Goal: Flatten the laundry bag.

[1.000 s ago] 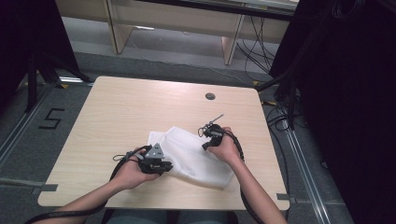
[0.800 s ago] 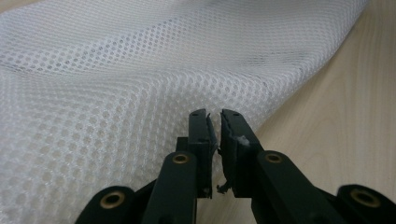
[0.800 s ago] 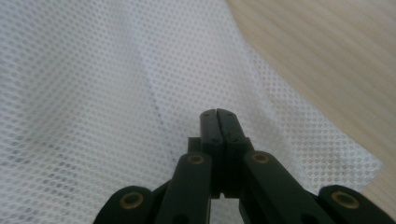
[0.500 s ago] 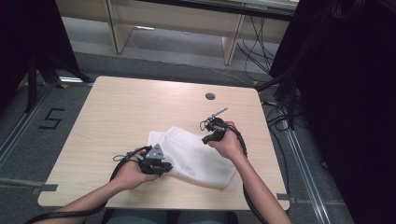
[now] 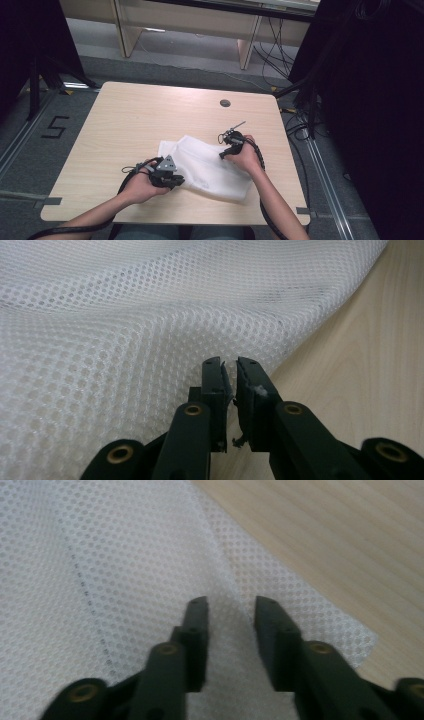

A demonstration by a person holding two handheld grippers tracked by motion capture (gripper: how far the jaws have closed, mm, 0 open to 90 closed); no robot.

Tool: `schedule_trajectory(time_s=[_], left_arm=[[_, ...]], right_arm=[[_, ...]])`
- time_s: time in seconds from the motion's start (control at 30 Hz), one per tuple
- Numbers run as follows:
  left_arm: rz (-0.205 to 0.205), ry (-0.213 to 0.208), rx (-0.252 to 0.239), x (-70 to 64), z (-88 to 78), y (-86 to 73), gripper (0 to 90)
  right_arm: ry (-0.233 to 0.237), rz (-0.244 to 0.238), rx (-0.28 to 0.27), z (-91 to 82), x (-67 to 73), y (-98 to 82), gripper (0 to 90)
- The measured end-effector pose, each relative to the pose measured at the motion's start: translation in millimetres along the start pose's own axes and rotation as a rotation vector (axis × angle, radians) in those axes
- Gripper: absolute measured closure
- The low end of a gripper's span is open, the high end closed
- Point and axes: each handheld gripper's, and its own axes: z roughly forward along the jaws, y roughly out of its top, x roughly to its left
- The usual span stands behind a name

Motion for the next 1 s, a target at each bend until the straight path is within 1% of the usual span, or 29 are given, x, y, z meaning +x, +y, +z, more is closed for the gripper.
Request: schedule_trajectory(time_s=[0.03, 0.07, 0.13, 0.17, 0.2, 0.23, 0.27, 0.3, 0.33, 0.37, 0.4, 0.43, 0.47, 0.5, 0.53, 0.57, 0.6, 0.63, 0.67, 0.7, 0.73, 0.77, 0.8, 0.83, 0.87, 0.9, 0.93, 0.97, 1.0], left_arm=[[0.001, 0.000, 0.002, -0.1, 0.0, -0.1, 81.6], [0.005, 0.008, 0.009, -0.1, -0.5, 0.0, 81.5], [0.008, 0.012, 0.011, -0.2, -0.6, -0.1, 81.6], [0.004, 0.006, 0.006, -0.8, -0.3, -0.2, 81.8], [0.006, 0.006, 0.008, -0.8, -0.5, -0.2, 81.8], [0.005, 0.004, 0.007, -0.8, -0.5, -0.2, 81.9], [0.029, 0.005, 0.008, 0.9, -1.0, 0.5, 82.0], [0.003, -0.001, 0.005, -0.6, -1.3, 0.5, 82.2], [0.000, 0.009, -0.004, -1.0, -2.3, 1.5, 82.4], [-0.012, 0.005, -0.021, -3.0, -3.5, 3.3, 83.0], [-0.012, 0.005, -0.021, -3.0, -3.5, 3.3, 83.5], [-0.021, -0.010, -0.039, -7.4, -7.7, 8.2, 83.9], [-0.021, -0.010, -0.039, -7.4, -7.7, 8.2, 84.2], [-0.028, -0.035, -0.070, -17.0, -11.6, 13.9, 84.5], [-0.028, -0.035, -0.070, -17.0, -11.6, 13.9, 84.5], [-0.010, -0.052, -0.081, -22.8, -12.8, 16.8, 84.5], [0.010, -0.061, -0.089, -29.1, -13.6, 19.4, 84.3], [0.030, -0.063, -0.085, -34.5, -14.1, 21.3, 84.1], [0.060, -0.066, -0.075, -40.7, -10.9, 23.2, 83.6], [0.065, -0.037, -0.061, -40.6, -9.1, 23.3, 83.6], [0.087, -0.031, -0.051, -37.1, -6.0, 23.5, 83.5], [0.068, -0.026, -0.026, -34.6, -3.3, 22.6, 83.5], [0.068, -0.017, -0.009, -29.4, -0.5, 22.1, 83.4], [0.068, -0.017, -0.009, -29.4, -0.5, 22.1, 83.5], [0.031, 0.003, 0.011, -20.7, 4.2, 21.1, 83.9], [0.038, 0.015, 0.018, -16.2, 6.0, 21.6, 84.3], [0.026, 0.025, 0.023, -13.9, 7.9, 21.7, 84.2], [0.033, 0.036, 0.031, -11.0, 9.6, 22.2, 84.1], [0.039, 0.041, 0.039, -8.5, 10.5, 22.9, 84.0]], right_arm=[[-0.008, 0.017, 0.027, 0.2, 1.9, 0.6, 77.6], [0.013, -0.013, 0.012, 0.6, 3.9, 1.0, 81.5], [0.017, -0.040, 0.023, 0.9, 7.4, 2.2, 87.5], [0.015, -0.036, 0.030, 0.6, 9.6, 2.8, 88.8], [0.021, -0.044, 0.030, 0.4, 10.0, 3.3, 89.3], [0.017, -0.042, 0.037, -1.5, 11.1, 4.0, 89.5], [0.019, -0.047, 0.028, -3.2, 11.9, 4.7, 89.5], [0.025, -0.049, 0.023, -5.8, 12.5, 5.6, 89.6], [0.020, -0.048, 0.015, -9.3, 13.5, 6.6, 89.6], [0.018, -0.050, 0.004, -12.9, 14.5, 7.8, 89.7], [0.011, -0.052, -0.011, -16.8, 15.5, 9.2, 89.7], [0.007, -0.056, -0.020, -20.7, 16.5, 10.8, 89.8], [0.007, -0.056, -0.020, -20.7, 16.5, 10.8, 89.8], [0.000, -0.055, -0.034, -28.8, 18.7, 14.2, 89.8], [-0.006, -0.043, -0.035, -33.2, 20.9, 15.8, 89.8], [-0.006, -0.043, -0.035, -33.2, 20.9, 15.8, 89.8], [-0.017, -0.031, -0.033, -37.6, 23.1, 17.4, 89.8], [0.004, -0.035, -0.046, -40.4, 24.5, 19.0, 89.8], [-0.011, -0.038, -0.064, -45.7, 27.0, 21.7, 89.9], [-0.025, -0.039, -0.064, -48.3, 28.4, 22.6, 89.8], [-0.001, -0.042, -0.068, -49.6, 31.2, 23.4, 89.8], [-0.016, -0.049, -0.068, -52.3, 33.6, 24.0, 89.9], [-0.004, -0.060, -0.074, -54.1, 36.2, 24.6, 89.8], [-0.004, -0.060, -0.074, -54.1, 36.2, 24.6, 89.8], [-0.006, -0.069, -0.084, -58.7, 41.3, 25.1, 89.8], [-0.007, -0.066, -0.084, -61.4, 44.0, 25.2, 89.9], [0.010, -0.094, -0.104, -62.0, 45.0, 25.3, 89.9], [0.013, -0.087, -0.100, -65.2, 47.5, 25.9, 89.8], [0.004, -0.075, -0.094, -68.0, 50.0, 26.3, 89.8]])
